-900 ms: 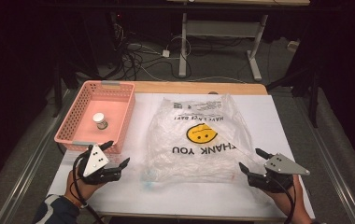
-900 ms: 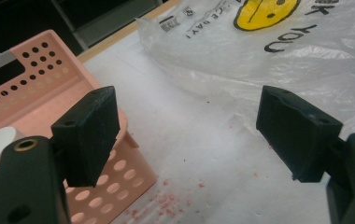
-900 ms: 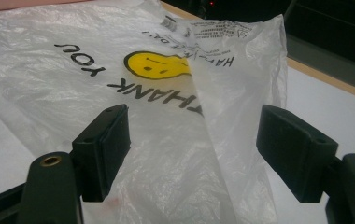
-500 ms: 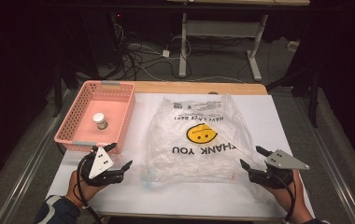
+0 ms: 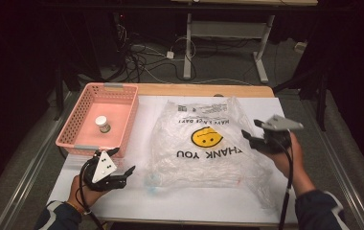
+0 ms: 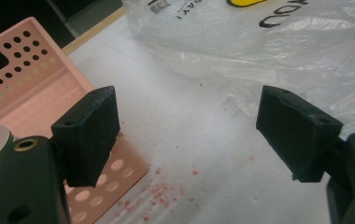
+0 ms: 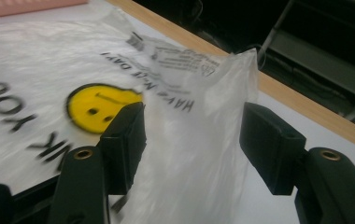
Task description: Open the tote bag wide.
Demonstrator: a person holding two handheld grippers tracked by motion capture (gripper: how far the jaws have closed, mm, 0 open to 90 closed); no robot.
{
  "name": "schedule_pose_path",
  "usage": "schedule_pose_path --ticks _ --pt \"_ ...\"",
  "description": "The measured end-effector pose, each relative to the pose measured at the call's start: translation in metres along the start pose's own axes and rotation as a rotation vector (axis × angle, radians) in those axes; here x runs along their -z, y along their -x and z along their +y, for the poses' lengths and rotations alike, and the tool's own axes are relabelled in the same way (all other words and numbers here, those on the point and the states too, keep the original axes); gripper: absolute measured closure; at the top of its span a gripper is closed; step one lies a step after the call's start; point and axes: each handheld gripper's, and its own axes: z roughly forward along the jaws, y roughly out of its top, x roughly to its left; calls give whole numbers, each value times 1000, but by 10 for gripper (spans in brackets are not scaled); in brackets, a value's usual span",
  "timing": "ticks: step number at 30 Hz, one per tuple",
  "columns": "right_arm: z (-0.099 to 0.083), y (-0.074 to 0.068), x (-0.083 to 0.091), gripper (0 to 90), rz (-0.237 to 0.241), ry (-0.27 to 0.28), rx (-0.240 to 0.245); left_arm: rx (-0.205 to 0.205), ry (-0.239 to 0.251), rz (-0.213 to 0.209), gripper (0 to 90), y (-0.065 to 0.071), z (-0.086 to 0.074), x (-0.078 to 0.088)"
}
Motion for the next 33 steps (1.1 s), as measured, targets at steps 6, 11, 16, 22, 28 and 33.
schedule_pose_path --ticks 6,11,16,22,28,33 --pt "39 30 -62 476 -40 -127 5 -16 3 -18 209 2 0 0" --pt "49 41 -94 523 -43 -213 19 -33 13 -38 209 5 -1 2" --pt "41 55 -131 650 -23 -344 -47 -45 15 -63 209 5 -2 2" --pt "27 56 -149 899 -59 -394 -110 -56 14 -76 210 5 -2 2" --pt "9 64 -148 900 -116 -432 -189 -53 8 -73 210 4 -2 1" --pt "-20 84 -121 900 -188 -427 -284 -58 -1 -61 210 4 -2 1"
